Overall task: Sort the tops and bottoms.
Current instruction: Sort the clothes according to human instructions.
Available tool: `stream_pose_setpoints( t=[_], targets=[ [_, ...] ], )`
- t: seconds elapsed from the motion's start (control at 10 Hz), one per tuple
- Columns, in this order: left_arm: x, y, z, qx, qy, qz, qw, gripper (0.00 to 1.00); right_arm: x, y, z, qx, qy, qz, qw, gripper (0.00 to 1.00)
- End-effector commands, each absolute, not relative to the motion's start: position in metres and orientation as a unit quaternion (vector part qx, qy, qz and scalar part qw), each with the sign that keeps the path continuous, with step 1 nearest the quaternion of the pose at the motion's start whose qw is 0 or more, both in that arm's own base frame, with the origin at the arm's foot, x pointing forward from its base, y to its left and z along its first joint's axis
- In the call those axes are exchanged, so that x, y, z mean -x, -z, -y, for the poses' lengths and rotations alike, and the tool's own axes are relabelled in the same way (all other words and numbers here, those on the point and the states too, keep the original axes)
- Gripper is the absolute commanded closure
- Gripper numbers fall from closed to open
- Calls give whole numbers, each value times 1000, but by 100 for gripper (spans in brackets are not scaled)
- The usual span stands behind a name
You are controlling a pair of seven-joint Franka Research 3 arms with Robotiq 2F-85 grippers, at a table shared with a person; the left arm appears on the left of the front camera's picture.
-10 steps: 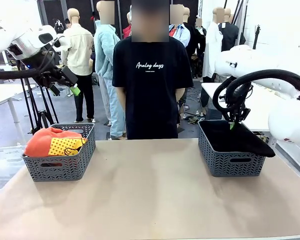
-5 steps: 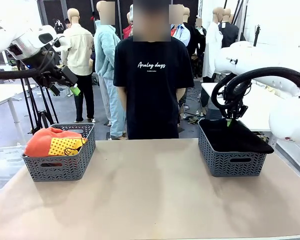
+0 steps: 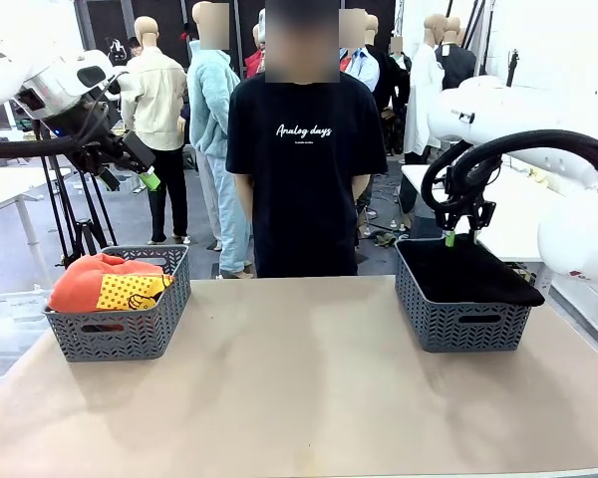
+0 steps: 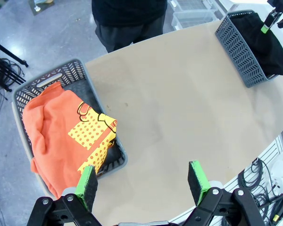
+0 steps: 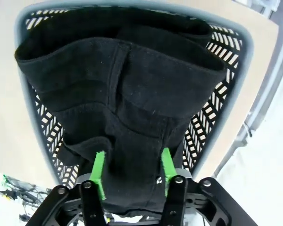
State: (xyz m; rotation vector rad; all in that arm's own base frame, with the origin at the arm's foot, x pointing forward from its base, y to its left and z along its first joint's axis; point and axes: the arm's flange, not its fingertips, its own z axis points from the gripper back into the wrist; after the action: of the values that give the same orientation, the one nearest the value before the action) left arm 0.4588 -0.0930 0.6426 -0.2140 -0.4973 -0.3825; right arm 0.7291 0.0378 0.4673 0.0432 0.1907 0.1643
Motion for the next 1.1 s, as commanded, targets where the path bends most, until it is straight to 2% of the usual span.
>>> stream_pose_setpoints(
  t=[0.0, 0.6, 0.9, 1.0],
  targets=[
    [-458, -643, 92, 105, 187, 246, 945, 0, -718, -476, -41, -12, -76, -79, 994, 0],
    [-458, -643, 92, 105, 187, 246, 945, 0, -710, -488, -42, 1, -78, -64, 995, 0],
    [-458, -643, 92, 105, 187, 246, 945, 0, -718, -486, -41, 8, -67, -102, 992, 0],
    [-458, -643, 92, 105, 187, 246, 945, 0, -725, -491, -41, -12, -83, -73, 994, 0]
  ],
)
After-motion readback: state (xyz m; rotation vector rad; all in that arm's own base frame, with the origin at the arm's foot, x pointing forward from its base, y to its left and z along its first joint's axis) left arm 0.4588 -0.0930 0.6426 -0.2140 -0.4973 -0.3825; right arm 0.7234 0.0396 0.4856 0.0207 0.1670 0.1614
